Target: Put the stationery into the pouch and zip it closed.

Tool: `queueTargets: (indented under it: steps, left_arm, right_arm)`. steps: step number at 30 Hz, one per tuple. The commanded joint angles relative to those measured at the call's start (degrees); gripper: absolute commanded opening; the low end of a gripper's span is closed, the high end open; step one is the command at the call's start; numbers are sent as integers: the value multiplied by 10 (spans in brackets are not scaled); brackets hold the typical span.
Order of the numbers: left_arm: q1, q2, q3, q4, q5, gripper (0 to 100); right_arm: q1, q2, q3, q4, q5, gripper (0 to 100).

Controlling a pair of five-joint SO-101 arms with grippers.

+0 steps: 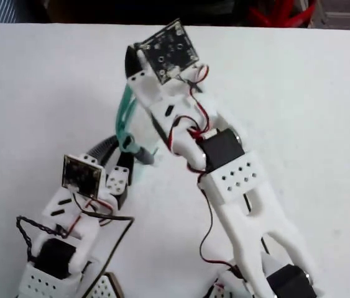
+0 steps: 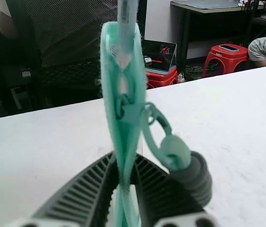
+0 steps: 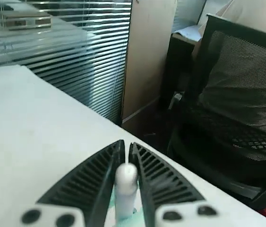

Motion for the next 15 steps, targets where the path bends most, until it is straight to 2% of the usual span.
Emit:
queueTargets:
  steps: [1,4,10,15]
  left_arm:
    - [-2,-4,-8,-18,-6,32]
    - [-5,-4,-8,-18,-6,32]
    - [-4,-4,-8,-18,-6,32]
    - [-5,-4,-10,-18,-6,32]
  right_arm:
    - [13,0,-6,-50,1,18]
    - [15,19,-6,-70,3,18]
    - [1,56,38,-55,72,18]
    - [8,15,28,4,53,18]
